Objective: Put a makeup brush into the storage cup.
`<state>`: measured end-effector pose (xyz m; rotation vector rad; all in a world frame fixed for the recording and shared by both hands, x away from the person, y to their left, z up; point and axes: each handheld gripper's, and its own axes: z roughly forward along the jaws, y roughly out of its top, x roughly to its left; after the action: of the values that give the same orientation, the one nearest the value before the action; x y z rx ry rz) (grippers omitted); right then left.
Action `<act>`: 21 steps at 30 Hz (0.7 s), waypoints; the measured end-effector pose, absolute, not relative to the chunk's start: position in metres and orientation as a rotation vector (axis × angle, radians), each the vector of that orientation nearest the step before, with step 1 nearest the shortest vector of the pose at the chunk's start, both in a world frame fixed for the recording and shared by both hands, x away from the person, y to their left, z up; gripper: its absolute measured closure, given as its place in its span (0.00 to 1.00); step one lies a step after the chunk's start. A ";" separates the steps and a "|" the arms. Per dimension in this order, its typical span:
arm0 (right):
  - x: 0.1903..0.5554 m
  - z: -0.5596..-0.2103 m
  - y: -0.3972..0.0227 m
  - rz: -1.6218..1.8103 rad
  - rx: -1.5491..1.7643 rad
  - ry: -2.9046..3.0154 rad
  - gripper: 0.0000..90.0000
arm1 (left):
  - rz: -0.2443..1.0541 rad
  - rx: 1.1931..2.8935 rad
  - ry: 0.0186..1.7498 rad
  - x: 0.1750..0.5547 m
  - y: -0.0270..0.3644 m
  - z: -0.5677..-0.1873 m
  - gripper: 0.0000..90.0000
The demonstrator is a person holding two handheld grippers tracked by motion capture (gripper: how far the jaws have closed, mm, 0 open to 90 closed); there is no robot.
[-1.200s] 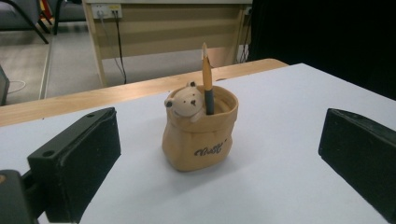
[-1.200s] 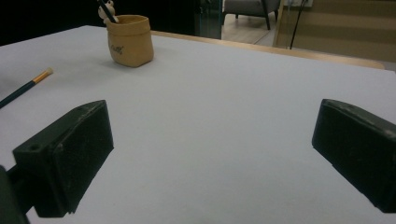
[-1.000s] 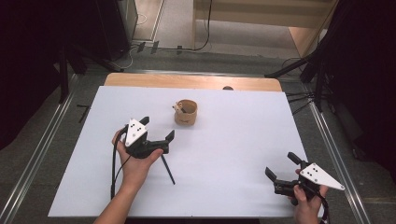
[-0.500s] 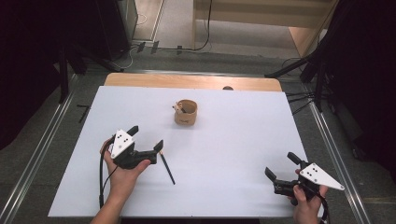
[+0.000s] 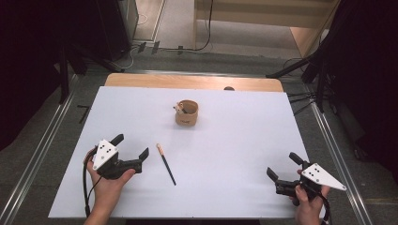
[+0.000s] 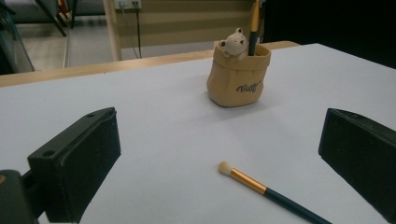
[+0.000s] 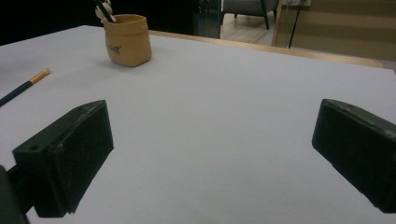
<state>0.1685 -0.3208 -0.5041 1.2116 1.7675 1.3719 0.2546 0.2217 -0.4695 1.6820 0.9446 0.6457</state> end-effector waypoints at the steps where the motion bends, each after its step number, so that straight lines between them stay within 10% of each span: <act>1: 0.169 -0.504 -0.321 1.371 1.209 1.769 0.00 | 0.644 1.683 0.945 0.254 0.223 -0.470 0.00; 21: 0.167 -0.503 -0.324 1.363 1.213 1.757 0.00 | 0.641 1.675 0.982 0.236 0.262 -0.477 0.00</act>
<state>0.1669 -0.3237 -0.5033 1.2132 1.7572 1.3626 0.2365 0.2624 -0.4774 1.6749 0.9821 0.6406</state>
